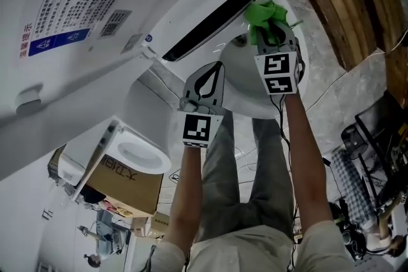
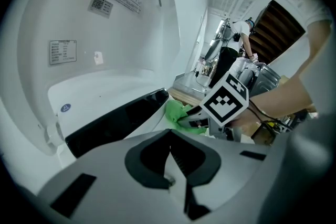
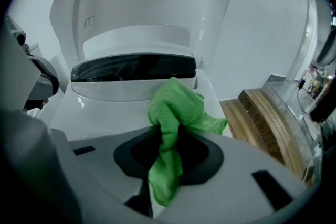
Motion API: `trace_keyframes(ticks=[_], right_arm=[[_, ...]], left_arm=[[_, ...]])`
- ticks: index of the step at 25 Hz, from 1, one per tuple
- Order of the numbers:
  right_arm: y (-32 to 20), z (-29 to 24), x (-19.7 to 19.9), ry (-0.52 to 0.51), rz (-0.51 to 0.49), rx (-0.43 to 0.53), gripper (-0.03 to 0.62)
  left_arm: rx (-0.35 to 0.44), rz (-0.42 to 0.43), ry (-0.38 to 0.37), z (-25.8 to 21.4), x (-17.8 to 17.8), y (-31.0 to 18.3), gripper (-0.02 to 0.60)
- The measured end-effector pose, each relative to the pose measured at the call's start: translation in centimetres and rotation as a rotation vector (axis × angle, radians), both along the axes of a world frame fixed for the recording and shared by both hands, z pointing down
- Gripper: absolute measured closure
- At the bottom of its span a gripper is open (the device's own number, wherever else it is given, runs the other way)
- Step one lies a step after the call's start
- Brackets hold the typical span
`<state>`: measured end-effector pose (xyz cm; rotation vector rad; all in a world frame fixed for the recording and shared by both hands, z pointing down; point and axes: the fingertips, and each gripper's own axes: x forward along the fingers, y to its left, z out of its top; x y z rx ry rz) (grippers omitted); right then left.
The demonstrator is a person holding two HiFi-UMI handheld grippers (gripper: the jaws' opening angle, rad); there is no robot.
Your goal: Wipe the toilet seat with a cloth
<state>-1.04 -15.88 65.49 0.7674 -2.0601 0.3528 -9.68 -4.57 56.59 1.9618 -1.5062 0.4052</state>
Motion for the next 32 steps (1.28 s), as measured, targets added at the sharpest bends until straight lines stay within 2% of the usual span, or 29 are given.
trace_keyframes(ticks=[9, 25, 29, 32], right_arm=[[1.7, 0.3, -2.0, 0.014, -0.046, -0.016, 0.499], [5.9, 0.3, -6.1, 0.048, -0.220, 0.008, 0.497], [6.8, 0.2, -6.9, 0.044, -0.253, 0.012, 0.496], [7.9, 0.2, -7.6, 0.039, -0.278, 0.011, 0.497]], left_arm=[[0.003, -0.045, -0.003, -0.2, -1.9, 1.8, 0.569], [-0.001, -0.103, -0.013, -0.2, -4.3, 5.7, 0.569], [0.022, -0.124, -0.014, -0.5, -5.1, 6.3, 0.569], [0.000, -0.129, -0.014, -0.2, -5.3, 7.5, 0.569]])
